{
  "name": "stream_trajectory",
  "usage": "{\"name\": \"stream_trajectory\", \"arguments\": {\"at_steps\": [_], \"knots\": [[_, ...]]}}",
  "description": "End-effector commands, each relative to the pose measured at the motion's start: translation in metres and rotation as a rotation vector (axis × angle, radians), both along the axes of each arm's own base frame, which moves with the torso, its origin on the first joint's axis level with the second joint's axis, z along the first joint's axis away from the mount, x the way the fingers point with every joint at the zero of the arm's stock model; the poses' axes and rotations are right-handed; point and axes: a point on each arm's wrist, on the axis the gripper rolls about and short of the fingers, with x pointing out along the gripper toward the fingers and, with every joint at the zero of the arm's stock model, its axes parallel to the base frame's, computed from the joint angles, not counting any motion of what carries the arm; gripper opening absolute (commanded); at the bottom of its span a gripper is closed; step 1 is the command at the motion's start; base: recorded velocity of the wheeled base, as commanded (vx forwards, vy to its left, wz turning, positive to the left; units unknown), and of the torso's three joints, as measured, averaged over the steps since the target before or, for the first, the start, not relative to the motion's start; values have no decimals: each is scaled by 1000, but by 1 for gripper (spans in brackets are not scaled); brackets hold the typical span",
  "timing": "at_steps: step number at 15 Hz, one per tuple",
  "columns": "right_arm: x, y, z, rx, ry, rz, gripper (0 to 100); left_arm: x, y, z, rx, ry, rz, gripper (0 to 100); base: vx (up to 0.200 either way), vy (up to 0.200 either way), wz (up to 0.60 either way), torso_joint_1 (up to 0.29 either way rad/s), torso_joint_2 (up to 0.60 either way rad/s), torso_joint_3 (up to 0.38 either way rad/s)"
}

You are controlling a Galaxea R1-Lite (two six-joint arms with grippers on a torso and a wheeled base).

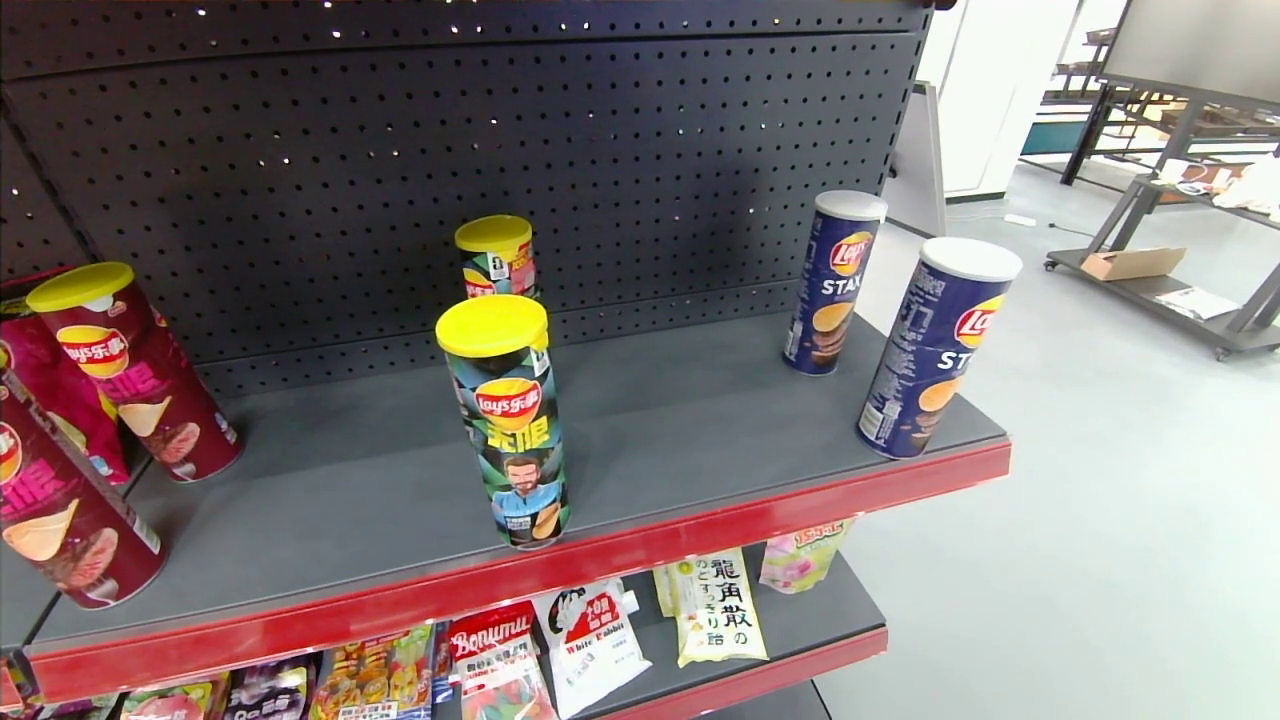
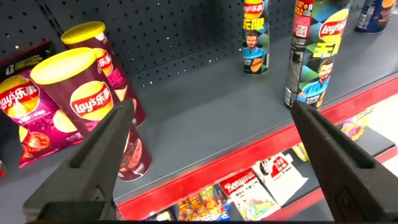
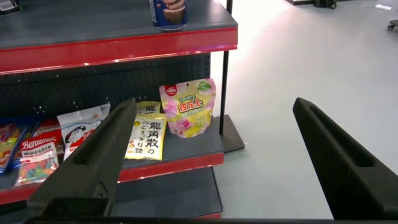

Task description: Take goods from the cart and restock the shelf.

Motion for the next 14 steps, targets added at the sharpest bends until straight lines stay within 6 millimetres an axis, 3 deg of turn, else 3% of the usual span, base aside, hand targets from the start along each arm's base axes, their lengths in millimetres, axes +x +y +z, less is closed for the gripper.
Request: {"name": "stream_trajectory", "arguments": {"at_steps": [1, 2, 9, 14], "knots": [[0, 0, 0, -1, 1, 1, 100, 1, 0, 0, -1, 3, 0, 100, 0, 0, 0, 0, 0, 0], [0, 0, 0, -1, 1, 1, 100, 1, 0, 0, -1, 3, 0, 100, 0, 0, 0, 0, 0, 0], [0, 0, 0, -1, 1, 1, 100, -2, -1, 0, -1, -11, -39, 100, 0, 0, 600, 3, 0, 1], [0, 0, 0, 1, 1, 1, 100, -8, 0, -10, -4, -20, -28, 100, 0, 0, 0, 0, 0, 0]]}}
